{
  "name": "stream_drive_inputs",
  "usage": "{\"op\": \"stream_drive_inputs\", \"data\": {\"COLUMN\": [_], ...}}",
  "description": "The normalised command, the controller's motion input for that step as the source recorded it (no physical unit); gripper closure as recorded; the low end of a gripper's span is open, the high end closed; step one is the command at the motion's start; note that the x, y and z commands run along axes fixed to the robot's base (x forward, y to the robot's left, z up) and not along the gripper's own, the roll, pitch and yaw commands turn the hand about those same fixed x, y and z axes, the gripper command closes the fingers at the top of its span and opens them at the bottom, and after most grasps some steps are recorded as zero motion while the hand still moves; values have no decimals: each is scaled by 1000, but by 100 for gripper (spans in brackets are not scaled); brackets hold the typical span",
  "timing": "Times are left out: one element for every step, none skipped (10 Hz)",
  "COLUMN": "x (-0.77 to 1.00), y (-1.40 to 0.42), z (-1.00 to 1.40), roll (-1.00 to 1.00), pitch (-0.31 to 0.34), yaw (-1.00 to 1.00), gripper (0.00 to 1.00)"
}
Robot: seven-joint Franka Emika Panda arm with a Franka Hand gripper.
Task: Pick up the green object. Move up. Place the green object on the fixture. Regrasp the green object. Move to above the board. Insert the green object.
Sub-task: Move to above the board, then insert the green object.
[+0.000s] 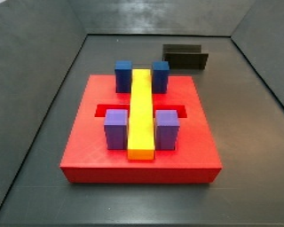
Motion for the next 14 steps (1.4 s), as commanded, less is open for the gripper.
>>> {"op": "stream_drive_inputs", "data": {"x": [-1233,-1284,-1281,-788,-449,-222,-119,-91,-74,-66,-61,-41,0,0], "y": [-1400,-1400,-1400,-835,-450,-196,-85,-16,24,38,27,13,0,0], "z": [327,298,302,182,82,36,21,14,-1,3,2,-3,-57,-40], "roll": [-1000,-1000,-1000,-1000,-1000,-1000,-1000,-1000,-948,-714,-487,-261,0,0], "pitch": [31,25,25,18,24,25,22,-2,-26,-37,-43,-39,0,0], "yaw": [-18,-9,-7,0,0,-4,0,0,-1,-1,1,-1,0,0], "gripper": [100,100,100,100,100,100,100,100,100,100,100,100,100,100]}}
